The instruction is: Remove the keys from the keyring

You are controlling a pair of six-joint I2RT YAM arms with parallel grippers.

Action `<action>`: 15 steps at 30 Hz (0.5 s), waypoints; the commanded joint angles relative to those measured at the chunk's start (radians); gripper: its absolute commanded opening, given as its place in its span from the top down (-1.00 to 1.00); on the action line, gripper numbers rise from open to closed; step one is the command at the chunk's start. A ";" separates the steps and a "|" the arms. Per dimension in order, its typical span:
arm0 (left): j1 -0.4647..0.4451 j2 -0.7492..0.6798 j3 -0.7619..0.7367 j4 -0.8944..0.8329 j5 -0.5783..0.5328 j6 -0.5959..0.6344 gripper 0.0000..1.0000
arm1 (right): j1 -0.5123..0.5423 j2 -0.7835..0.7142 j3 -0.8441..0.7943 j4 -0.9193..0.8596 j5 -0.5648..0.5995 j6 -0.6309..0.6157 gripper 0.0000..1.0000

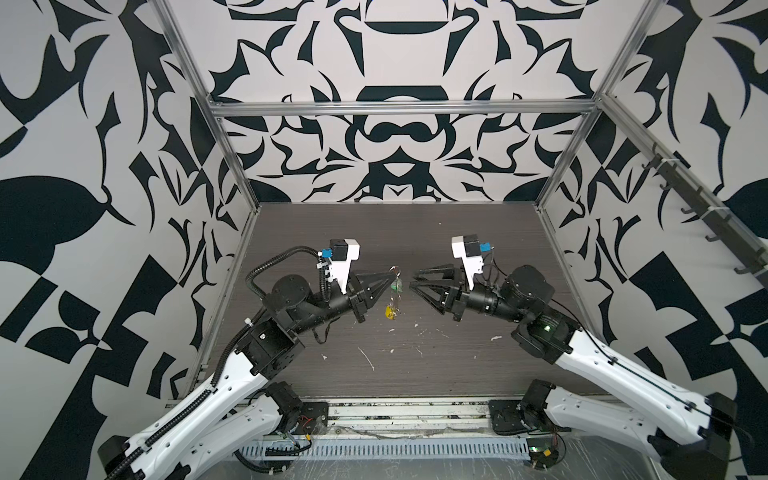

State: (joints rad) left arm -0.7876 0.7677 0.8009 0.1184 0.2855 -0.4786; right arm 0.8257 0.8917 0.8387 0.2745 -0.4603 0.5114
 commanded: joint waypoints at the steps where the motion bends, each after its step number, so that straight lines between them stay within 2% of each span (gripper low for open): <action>1: 0.001 -0.013 0.027 -0.046 -0.026 -0.008 1.00 | 0.003 -0.055 -0.014 -0.075 0.088 -0.049 0.05; 6: 0.001 -0.015 0.021 -0.028 0.019 0.012 1.00 | 0.003 -0.032 0.000 -0.137 -0.001 -0.094 0.03; 15: 0.001 -0.002 0.003 0.035 0.099 0.015 1.00 | 0.003 0.011 0.020 -0.170 -0.010 -0.186 -0.02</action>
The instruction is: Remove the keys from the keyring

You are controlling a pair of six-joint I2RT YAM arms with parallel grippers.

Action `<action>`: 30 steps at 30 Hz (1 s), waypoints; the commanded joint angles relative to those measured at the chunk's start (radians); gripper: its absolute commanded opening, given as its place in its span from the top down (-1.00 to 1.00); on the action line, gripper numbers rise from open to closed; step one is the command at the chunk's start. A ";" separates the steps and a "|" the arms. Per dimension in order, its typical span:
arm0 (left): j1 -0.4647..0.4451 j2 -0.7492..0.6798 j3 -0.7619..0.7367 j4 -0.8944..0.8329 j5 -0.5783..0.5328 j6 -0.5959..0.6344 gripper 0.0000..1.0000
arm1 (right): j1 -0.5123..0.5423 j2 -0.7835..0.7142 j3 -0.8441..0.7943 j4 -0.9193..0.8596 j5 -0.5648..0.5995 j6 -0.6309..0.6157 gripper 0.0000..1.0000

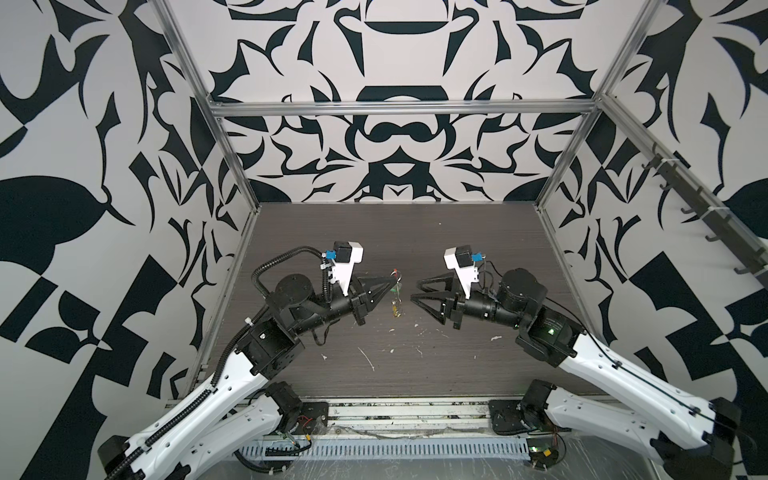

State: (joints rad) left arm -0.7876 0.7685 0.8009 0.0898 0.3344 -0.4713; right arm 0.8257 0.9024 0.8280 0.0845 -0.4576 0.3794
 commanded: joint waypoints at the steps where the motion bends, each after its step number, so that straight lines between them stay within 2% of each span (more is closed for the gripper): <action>1: 0.001 -0.003 -0.001 0.073 0.060 0.010 1.00 | 0.004 0.004 0.031 0.025 -0.012 -0.057 -0.03; 17: 0.001 -0.023 -0.045 0.128 0.119 0.020 1.00 | 0.033 0.064 0.056 0.115 -0.081 -0.076 -0.03; 30: 0.001 -0.020 -0.046 0.128 0.119 0.014 1.00 | 0.062 0.102 0.092 0.123 -0.046 -0.100 -0.01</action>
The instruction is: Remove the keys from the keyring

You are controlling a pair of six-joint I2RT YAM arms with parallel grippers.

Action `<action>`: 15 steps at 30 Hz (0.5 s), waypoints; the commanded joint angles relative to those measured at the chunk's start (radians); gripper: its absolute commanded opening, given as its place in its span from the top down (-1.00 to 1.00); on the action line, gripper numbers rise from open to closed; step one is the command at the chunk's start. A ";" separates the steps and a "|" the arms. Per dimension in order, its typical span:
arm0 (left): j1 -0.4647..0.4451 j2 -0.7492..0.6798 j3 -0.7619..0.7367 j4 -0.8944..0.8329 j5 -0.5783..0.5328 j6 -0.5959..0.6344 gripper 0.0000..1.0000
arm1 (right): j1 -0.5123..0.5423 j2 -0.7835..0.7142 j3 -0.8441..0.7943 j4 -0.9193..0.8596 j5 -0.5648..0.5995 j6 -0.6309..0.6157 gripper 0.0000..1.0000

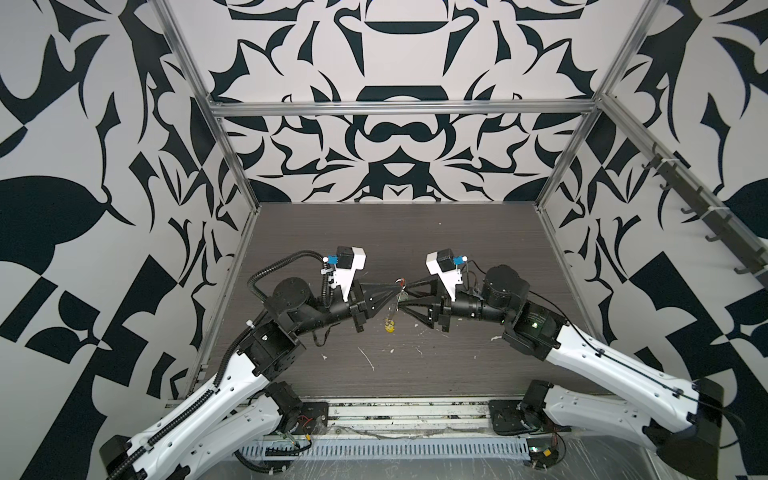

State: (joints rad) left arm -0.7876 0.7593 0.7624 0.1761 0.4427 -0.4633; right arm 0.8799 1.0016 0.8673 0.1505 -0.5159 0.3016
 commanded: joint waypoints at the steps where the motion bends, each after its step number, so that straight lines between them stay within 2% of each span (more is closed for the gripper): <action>1: 0.001 -0.012 -0.008 0.042 0.009 0.005 1.00 | 0.008 0.005 0.056 0.056 0.014 -0.024 0.03; 7: 0.001 -0.012 0.002 0.018 -0.028 -0.003 1.00 | 0.009 0.008 0.060 0.052 0.024 -0.033 0.33; 15: -0.010 -0.021 0.017 -0.050 -0.130 0.009 1.00 | 0.011 -0.004 0.063 0.016 0.063 -0.042 0.92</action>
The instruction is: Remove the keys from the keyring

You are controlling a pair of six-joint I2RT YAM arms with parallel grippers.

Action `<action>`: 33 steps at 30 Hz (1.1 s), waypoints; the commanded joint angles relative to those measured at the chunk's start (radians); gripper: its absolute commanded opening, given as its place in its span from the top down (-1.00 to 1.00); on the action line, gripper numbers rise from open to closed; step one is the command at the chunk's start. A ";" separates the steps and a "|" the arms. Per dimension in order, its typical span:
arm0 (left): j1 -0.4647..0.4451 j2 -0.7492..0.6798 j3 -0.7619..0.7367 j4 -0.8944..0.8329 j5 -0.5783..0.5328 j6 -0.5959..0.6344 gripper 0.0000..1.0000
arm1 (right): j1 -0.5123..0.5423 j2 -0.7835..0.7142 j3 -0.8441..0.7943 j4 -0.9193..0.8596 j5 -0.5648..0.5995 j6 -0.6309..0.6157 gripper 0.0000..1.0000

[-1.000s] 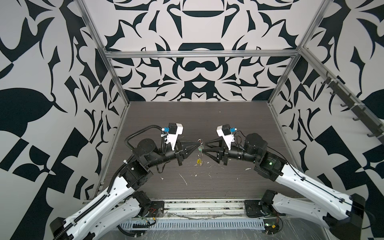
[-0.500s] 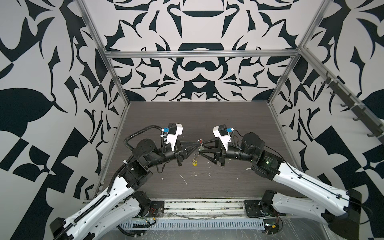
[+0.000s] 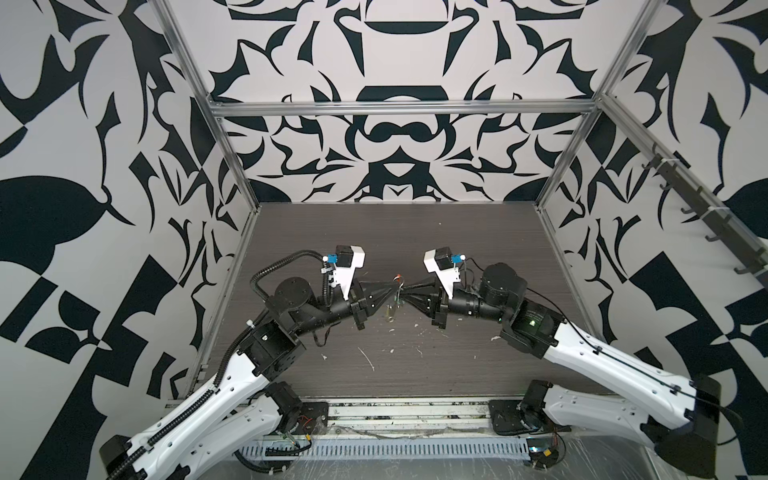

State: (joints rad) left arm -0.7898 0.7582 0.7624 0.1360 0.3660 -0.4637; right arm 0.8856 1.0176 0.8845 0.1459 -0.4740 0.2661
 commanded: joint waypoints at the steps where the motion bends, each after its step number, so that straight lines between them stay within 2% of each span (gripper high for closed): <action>1: -0.011 -0.023 0.017 -0.015 -0.067 0.013 1.00 | 0.006 -0.022 0.042 0.019 0.028 -0.004 0.99; 21: -0.139 -0.035 0.034 -0.098 -0.291 0.162 1.00 | 0.008 -0.040 0.085 -0.106 0.142 -0.046 1.00; 28: -0.212 -0.031 0.039 -0.110 -0.418 0.214 1.00 | 0.007 -0.056 0.087 -0.107 0.176 -0.046 1.00; 33: -0.232 -0.046 0.032 -0.114 -0.487 0.227 1.00 | 0.008 -0.074 0.087 -0.109 0.197 -0.042 1.00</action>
State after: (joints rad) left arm -1.0153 0.7338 0.7662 0.0174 -0.0505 -0.2604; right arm 0.8883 0.9676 0.9298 0.0032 -0.3069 0.2321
